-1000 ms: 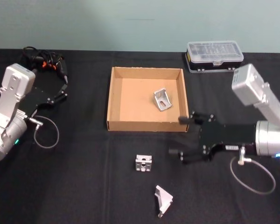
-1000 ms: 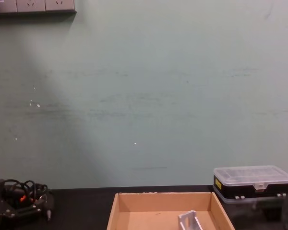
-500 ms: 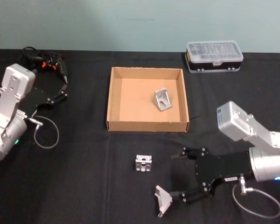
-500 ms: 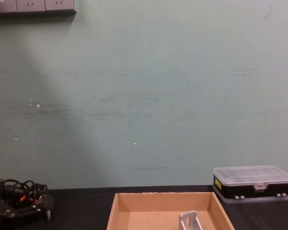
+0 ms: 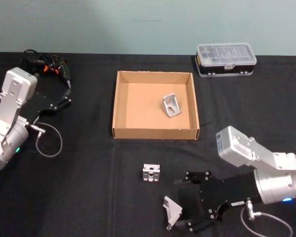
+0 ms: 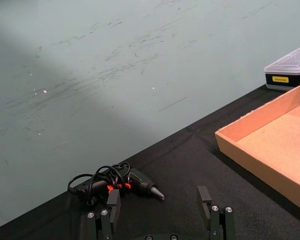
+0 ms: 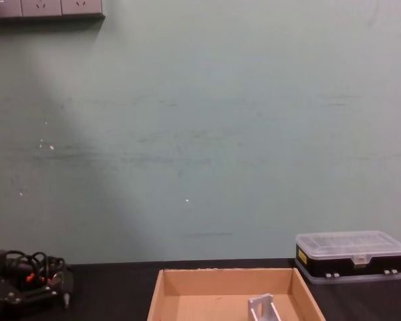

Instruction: Use one hand to pick up the angle iron from the table and place it into the box.

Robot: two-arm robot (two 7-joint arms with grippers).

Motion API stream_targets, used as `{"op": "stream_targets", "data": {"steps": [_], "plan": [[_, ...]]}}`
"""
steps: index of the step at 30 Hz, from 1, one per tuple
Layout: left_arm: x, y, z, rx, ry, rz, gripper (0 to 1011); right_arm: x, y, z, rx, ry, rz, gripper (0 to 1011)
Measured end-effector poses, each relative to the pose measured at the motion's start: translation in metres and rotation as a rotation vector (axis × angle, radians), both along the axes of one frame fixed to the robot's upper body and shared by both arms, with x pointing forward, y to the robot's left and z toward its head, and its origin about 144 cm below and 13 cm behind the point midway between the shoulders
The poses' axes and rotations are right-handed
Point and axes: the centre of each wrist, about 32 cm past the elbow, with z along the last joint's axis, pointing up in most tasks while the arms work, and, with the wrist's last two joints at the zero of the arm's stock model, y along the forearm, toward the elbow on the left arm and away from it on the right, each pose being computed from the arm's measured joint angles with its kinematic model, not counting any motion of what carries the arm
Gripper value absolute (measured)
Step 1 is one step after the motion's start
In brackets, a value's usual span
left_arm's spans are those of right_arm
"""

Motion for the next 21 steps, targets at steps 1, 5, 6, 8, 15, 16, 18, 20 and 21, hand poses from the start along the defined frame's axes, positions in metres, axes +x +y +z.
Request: {"op": "stream_targets", "data": {"steps": [1,5,6,8,15,16,18,20,21], "plan": [[0.0,0.0,0.0,0.0,0.0,0.0,1000,0.0,0.001,-0.001,-0.003,0.0,0.006,1004],[0.0,0.0,0.0,0.0,0.0,0.0,1000,-0.001,0.004,-0.002,-0.008,0.0,0.019,1004],[0.0,0.0,0.0,0.0,0.0,0.0,1000,-0.001,0.005,-0.003,-0.009,-0.001,0.021,1004],[0.0,0.0,0.0,0.0,0.0,0.0,1000,-0.002,0.007,-0.003,-0.014,-0.003,0.028,1004],[0.0,0.0,0.0,0.0,0.0,0.0,1000,-0.001,0.011,-0.006,-0.028,-0.016,0.027,1004],[0.0,0.0,0.0,0.0,0.0,0.0,1000,-0.001,0.011,-0.007,-0.029,-0.018,0.026,1004],[0.0,0.0,0.0,0.0,0.0,0.0,1000,-0.001,0.013,-0.007,-0.034,-0.024,0.025,1004],[0.0,0.0,0.0,0.0,0.0,0.0,1000,-0.001,0.013,-0.008,-0.038,-0.026,0.024,1004],[0.0,0.0,0.0,0.0,0.0,0.0,1000,-0.001,0.014,-0.008,-0.039,-0.027,0.025,1004]]}}
